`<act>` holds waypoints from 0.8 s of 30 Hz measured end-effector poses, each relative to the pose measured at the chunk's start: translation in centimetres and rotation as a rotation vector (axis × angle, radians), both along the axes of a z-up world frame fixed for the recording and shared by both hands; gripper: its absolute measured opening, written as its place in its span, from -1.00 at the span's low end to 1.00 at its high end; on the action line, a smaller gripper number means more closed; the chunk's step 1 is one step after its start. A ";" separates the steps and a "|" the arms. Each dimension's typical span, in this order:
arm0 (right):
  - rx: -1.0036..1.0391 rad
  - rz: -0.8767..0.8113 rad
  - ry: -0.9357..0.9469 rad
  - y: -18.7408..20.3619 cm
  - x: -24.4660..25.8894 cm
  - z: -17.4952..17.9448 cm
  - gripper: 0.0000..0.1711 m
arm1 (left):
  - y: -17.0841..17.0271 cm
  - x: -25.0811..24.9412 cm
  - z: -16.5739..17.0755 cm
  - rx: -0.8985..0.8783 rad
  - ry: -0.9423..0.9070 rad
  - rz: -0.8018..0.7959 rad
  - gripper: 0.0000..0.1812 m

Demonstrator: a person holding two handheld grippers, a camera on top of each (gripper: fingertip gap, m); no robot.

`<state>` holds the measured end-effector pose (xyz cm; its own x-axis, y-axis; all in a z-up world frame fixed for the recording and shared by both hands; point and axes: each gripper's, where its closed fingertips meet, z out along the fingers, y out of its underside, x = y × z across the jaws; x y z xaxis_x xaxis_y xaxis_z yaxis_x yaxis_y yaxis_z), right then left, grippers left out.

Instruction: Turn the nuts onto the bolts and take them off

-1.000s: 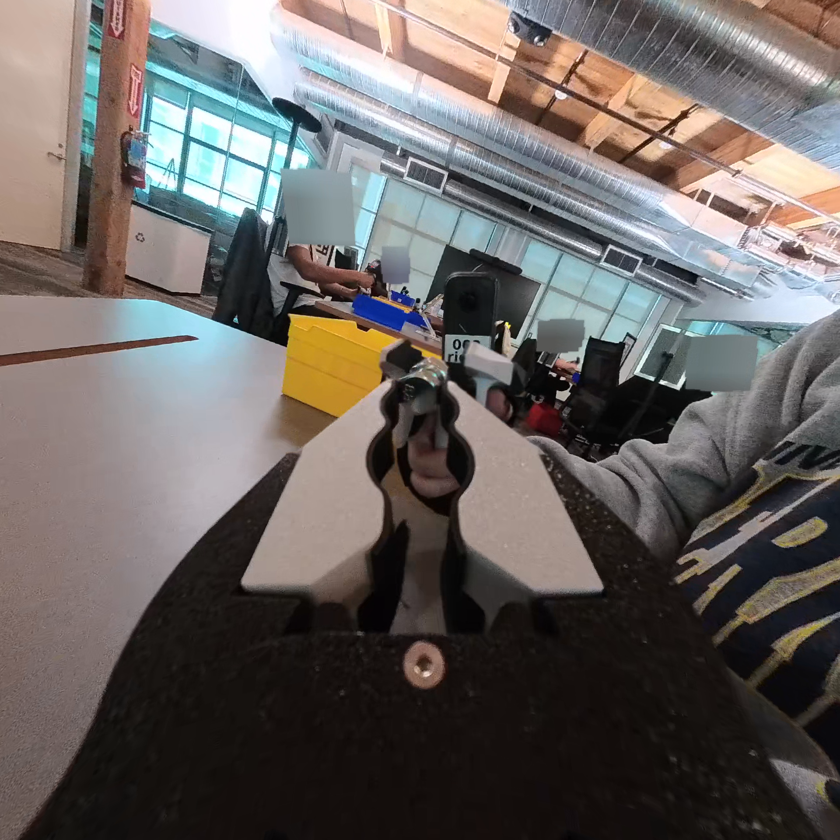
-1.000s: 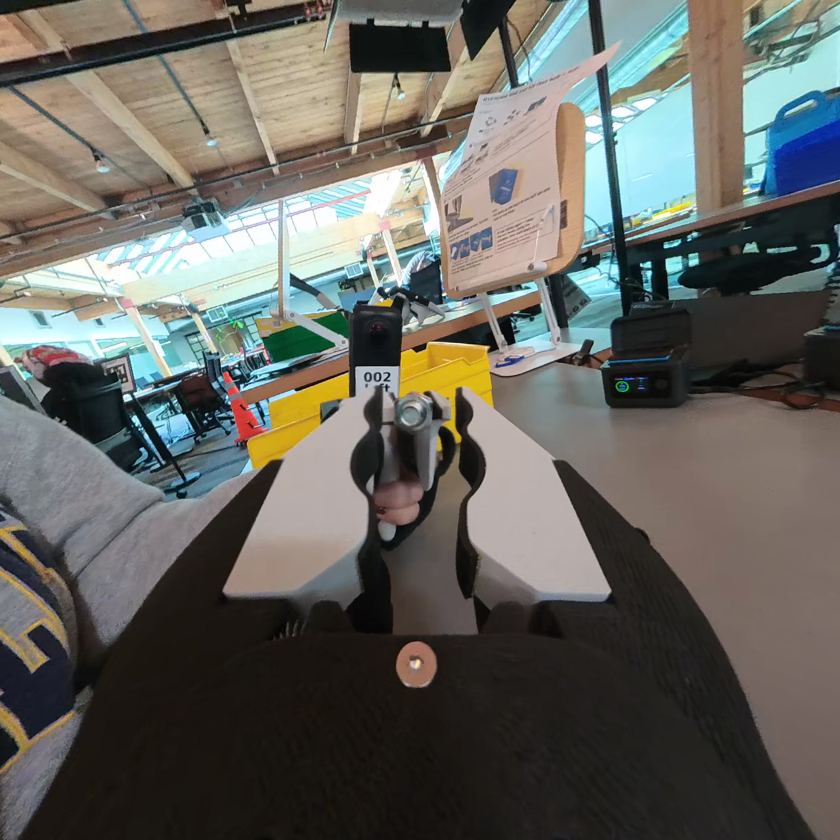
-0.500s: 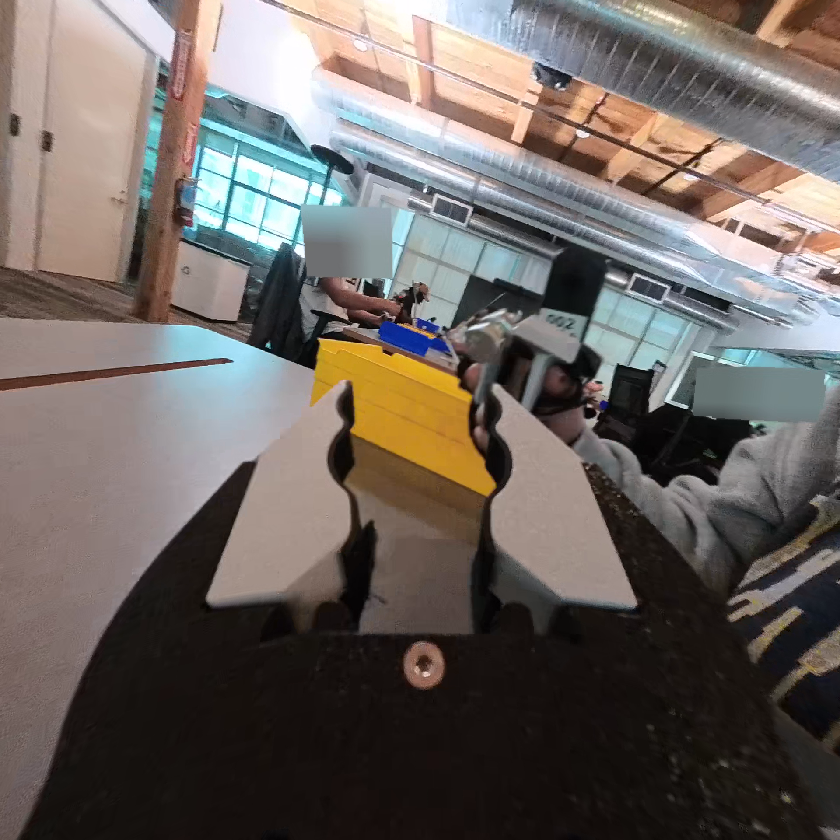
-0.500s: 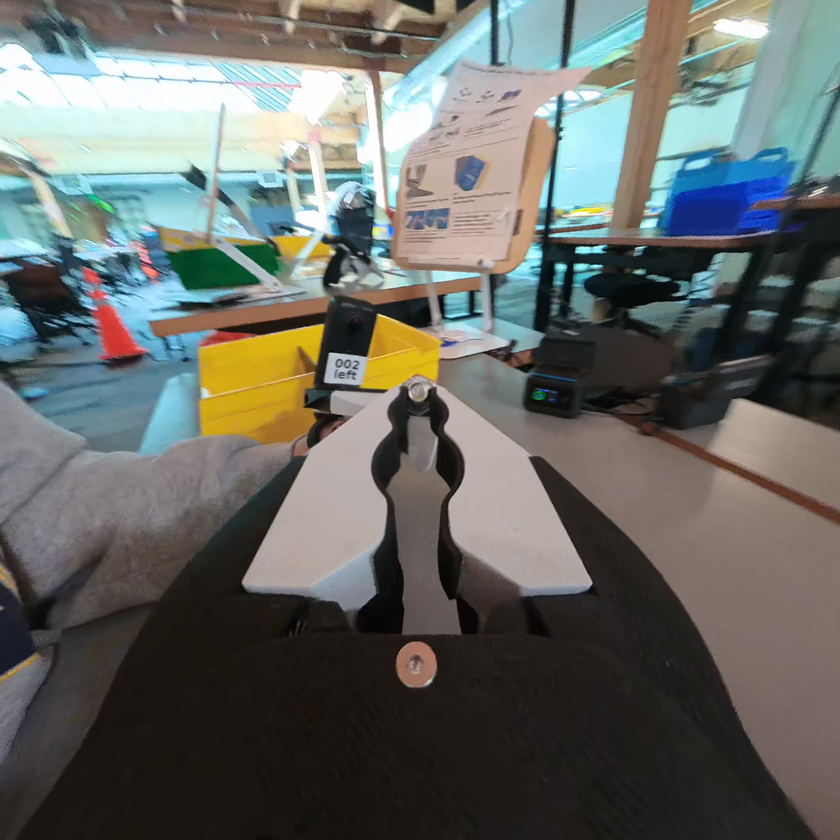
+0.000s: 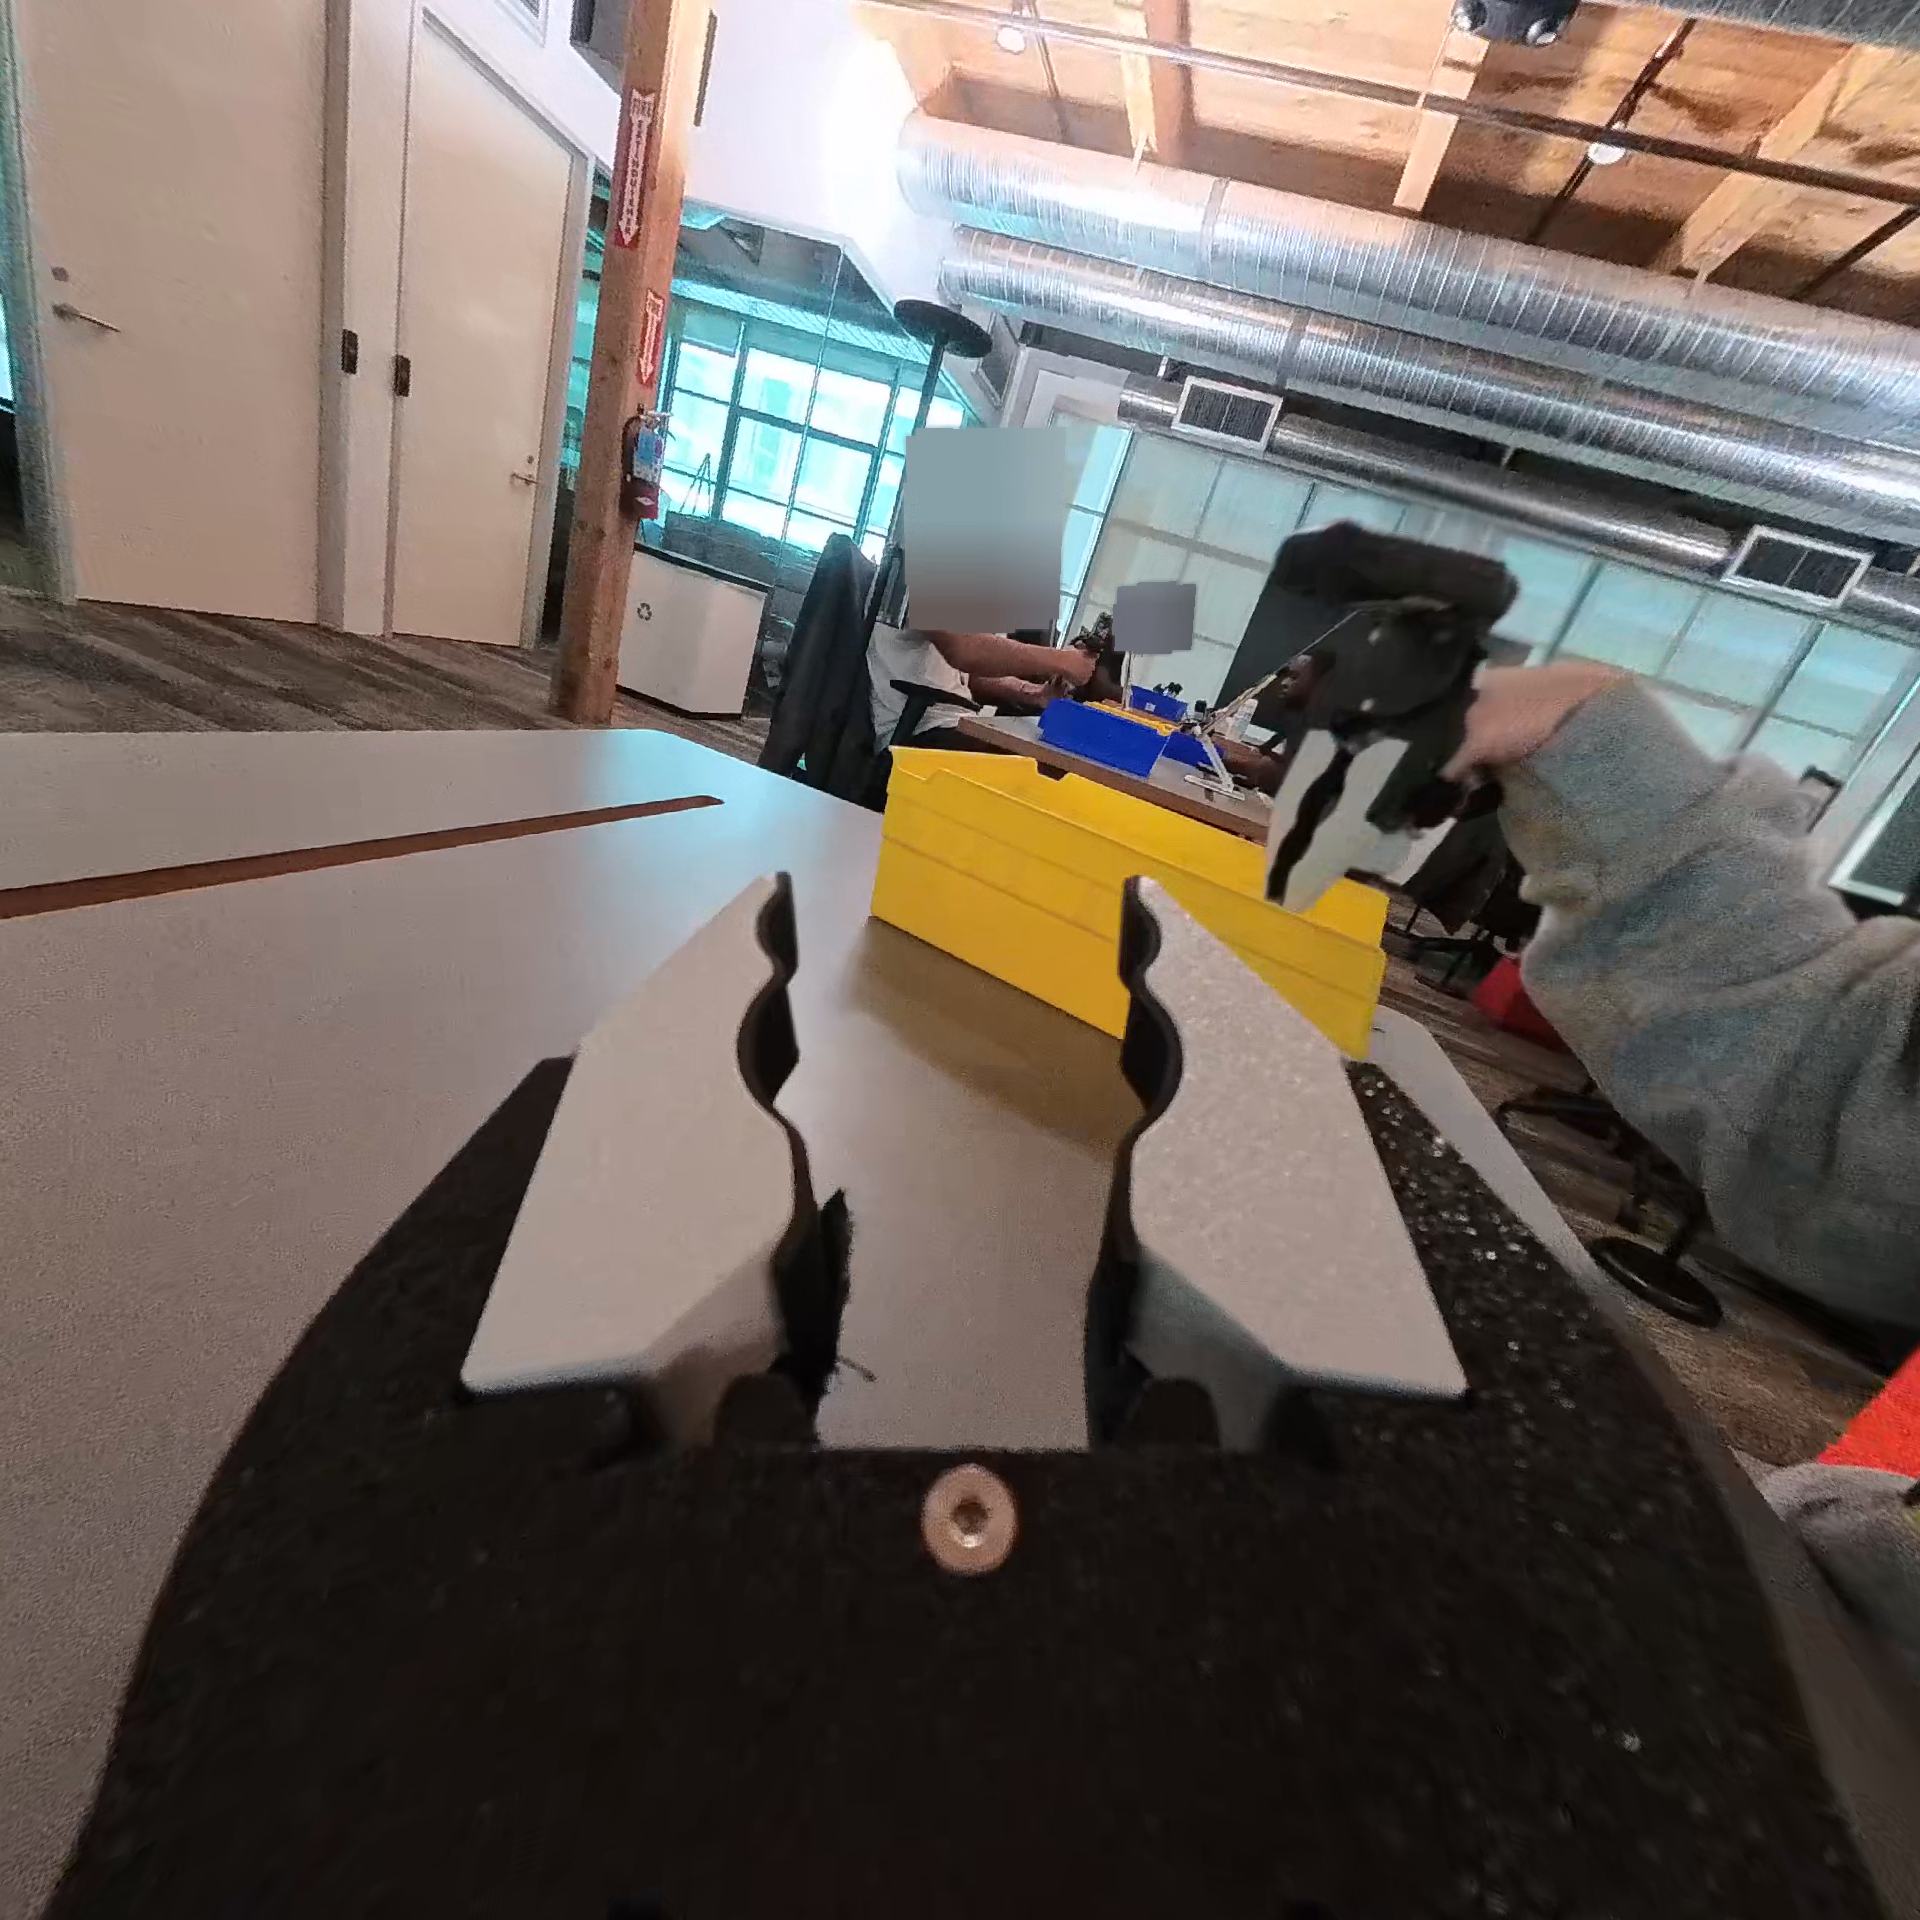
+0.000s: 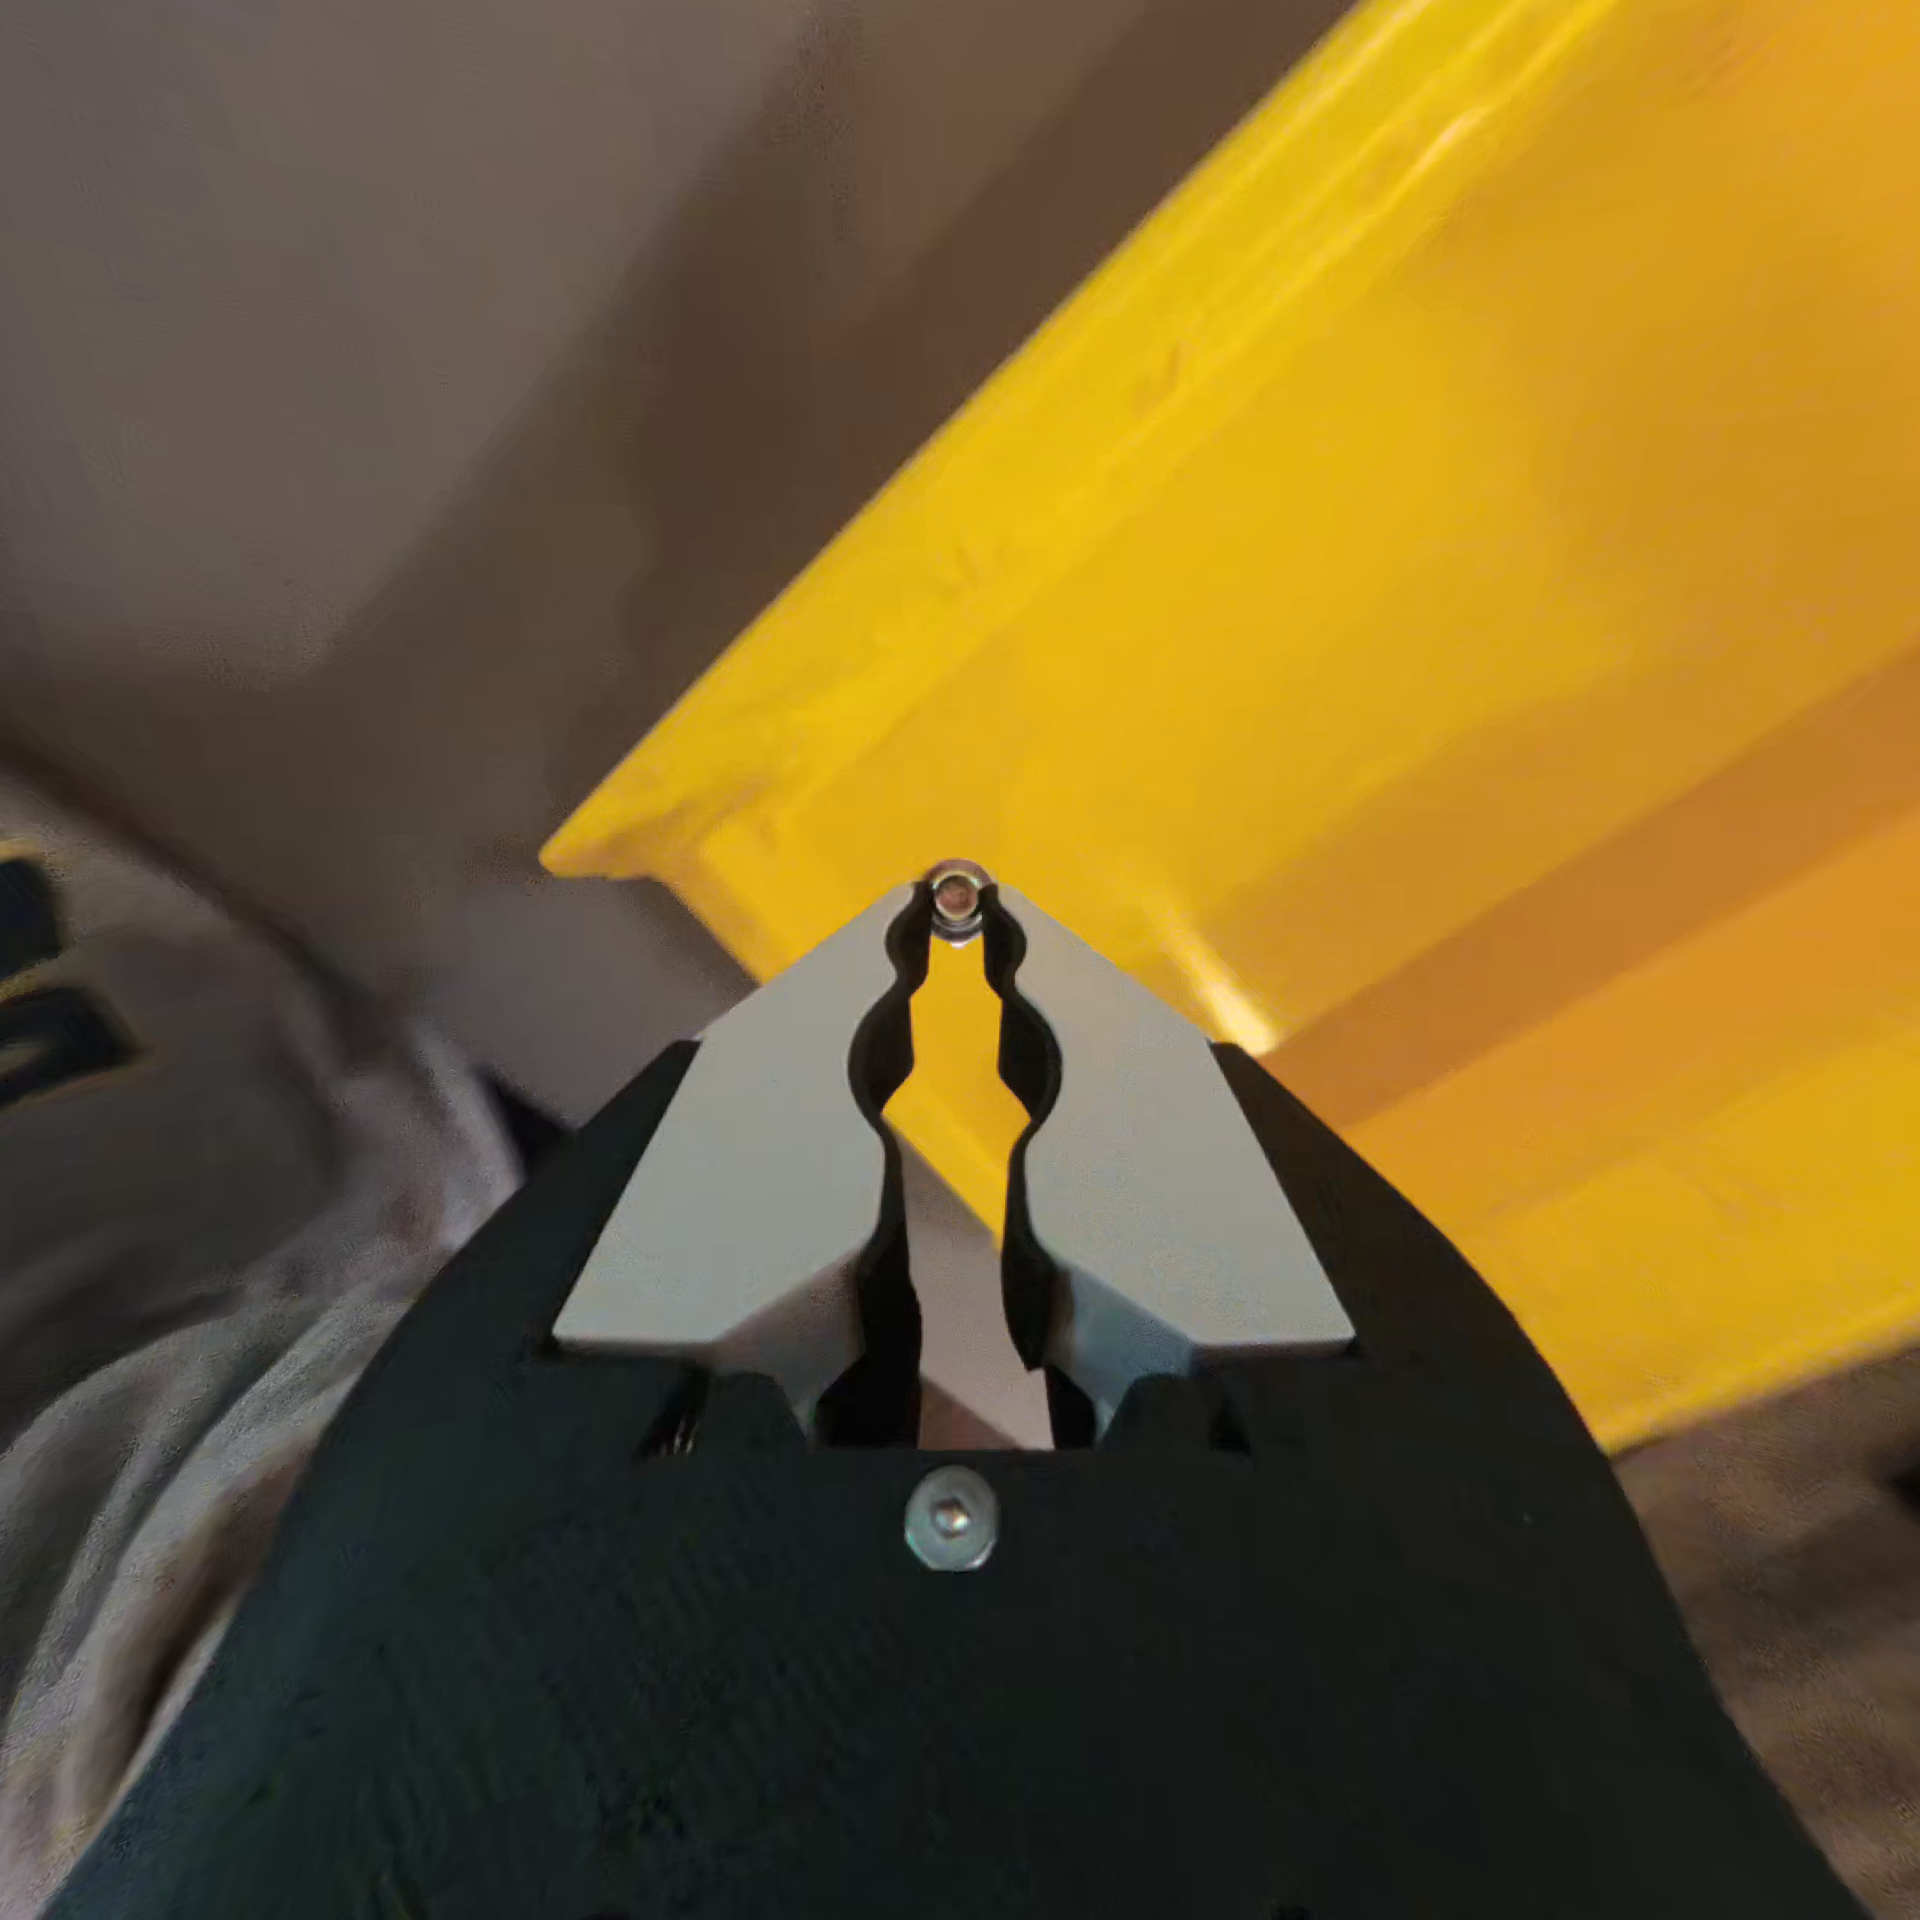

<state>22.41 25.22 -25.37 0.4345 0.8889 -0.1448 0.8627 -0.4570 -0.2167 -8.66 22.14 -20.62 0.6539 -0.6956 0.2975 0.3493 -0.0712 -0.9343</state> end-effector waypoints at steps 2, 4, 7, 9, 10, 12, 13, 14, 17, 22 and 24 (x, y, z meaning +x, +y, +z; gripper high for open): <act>-0.187 0.003 -0.046 -0.6 0.5 -2.0 -0.91 | 0.0 0.0 -0.1 0.001 0.007 0.004 -0.35; -0.259 -0.017 -0.088 0.0 0.8 -3.4 -0.91 | 0.0 0.1 -0.2 0.002 0.020 0.004 -0.35; -0.258 -0.048 -0.100 1.5 0.3 -4.8 -0.91 | 0.1 0.5 -0.7 -0.008 0.060 0.003 -0.34; -0.210 -0.068 -0.105 2.6 -0.1 -5.6 -0.90 | 0.2 0.7 -1.0 -0.014 0.086 0.008 -0.32; -0.181 -0.077 -0.076 3.0 -0.6 -5.6 -0.89 | 0.2 0.9 -1.1 -0.017 0.098 0.008 -0.32; -0.057 -0.089 -0.076 4.4 -0.7 -5.7 -0.84 | 0.4 0.9 -1.4 -0.022 0.122 0.020 -0.31; 0.007 -0.100 -0.085 5.0 -0.5 -5.6 -0.80 | 0.5 0.9 -1.5 -0.025 0.136 0.032 -0.31; 0.063 -0.117 -0.082 5.4 -0.4 -5.3 -0.78 | 0.6 0.8 -1.7 -0.027 0.155 0.051 -0.30; 0.358 -0.229 -0.071 7.5 0.3 -2.3 -0.73 | 1.1 0.3 -2.1 -0.025 0.220 0.123 -0.27; 0.897 -0.342 0.479 6.2 -6.0 10.1 -0.79 | 2.0 -1.0 -2.6 -0.036 0.290 0.262 -0.29; 0.892 -0.282 0.880 3.1 -11.3 13.7 -0.94 | 2.1 -1.2 -2.6 -0.038 0.290 0.278 -0.34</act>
